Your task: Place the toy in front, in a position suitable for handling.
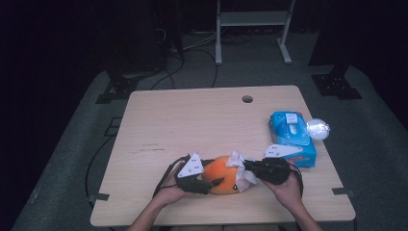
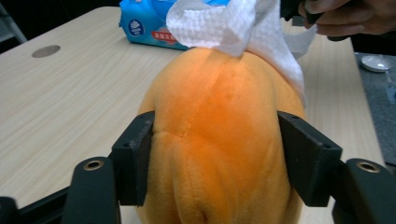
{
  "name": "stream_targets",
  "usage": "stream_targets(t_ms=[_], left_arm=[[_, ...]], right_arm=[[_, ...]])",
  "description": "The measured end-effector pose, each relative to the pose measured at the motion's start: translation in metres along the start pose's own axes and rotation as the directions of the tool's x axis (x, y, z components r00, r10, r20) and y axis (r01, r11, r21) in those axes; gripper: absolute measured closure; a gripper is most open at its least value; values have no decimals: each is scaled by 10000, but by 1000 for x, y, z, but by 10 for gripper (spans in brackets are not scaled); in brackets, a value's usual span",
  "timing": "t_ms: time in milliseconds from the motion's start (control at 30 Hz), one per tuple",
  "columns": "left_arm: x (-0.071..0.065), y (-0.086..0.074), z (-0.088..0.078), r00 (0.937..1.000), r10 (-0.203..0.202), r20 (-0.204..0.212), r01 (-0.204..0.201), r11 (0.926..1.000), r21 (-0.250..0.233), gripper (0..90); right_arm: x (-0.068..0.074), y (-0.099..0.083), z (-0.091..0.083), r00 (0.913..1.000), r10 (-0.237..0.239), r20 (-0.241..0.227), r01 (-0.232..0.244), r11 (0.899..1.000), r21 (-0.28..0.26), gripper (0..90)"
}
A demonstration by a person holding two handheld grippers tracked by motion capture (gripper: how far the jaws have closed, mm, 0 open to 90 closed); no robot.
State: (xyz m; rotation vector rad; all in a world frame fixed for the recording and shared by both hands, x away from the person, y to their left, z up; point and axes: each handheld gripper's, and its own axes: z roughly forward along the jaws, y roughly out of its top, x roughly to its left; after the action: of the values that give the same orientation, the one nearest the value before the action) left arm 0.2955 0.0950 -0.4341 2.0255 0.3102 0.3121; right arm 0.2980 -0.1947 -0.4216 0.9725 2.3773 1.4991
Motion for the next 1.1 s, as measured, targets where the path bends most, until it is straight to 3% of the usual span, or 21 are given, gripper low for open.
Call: stream_targets(t_ms=[100,133,167,267,367,633,700,733,833,900,1000,1100], left_arm=[[5,6,-1,9992,-408,52,407,9991,74,186],[9,6,0,9958,-909,105,910,9957,-146,170],[10,6,1,9947,-1020,130,1022,9946,-178,164],[11,1,2,9963,-855,-27,855,9962,-161,253],[11,0,2,9962,-854,-194,853,9963,-62,315],[16,-8,-4,9867,-1601,-282,1599,9871,-91,309],[16,-9,-4,9857,-1650,-336,1646,9862,-149,306],[16,-9,-4,9858,-1645,-348,1640,9863,-156,302],[15,-9,-1,9846,-1696,-422,1689,9854,-191,299],[15,-9,-2,9857,-1634,-411,1629,9865,-153,297],[14,-8,-2,9849,-1657,-511,1653,9862,-111,296],[15,-9,-2,9835,-1725,-538,1721,9850,-114,294]], right_arm=[[7,2,2,9994,-356,-15,356,9994,15,869],[9,2,3,9991,-420,-30,420,9991,11,870],[12,3,5,9985,-536,-115,536,9985,-58,869],[14,5,7,9971,-760,71,761,9971,-28,869],[8,3,6,9994,-347,-40,346,9994,-92,869],[-11,-12,6,9988,417,245,-426,9984,368,868],[-7,-9,4,9991,366,200,-369,9992,156,868],[1,-2,1,9998,207,-5,-207,9995,-253,867],[10,3,0,9998,-33,-217,23,9989,-458,867],[15,2,2,9995,-263,-193,257,9992,-289,867],[8,-2,4,9997,73,-243,-77,9998,-167,868],[2,-7,5,9997,215,147,-218,9997,150,867]])
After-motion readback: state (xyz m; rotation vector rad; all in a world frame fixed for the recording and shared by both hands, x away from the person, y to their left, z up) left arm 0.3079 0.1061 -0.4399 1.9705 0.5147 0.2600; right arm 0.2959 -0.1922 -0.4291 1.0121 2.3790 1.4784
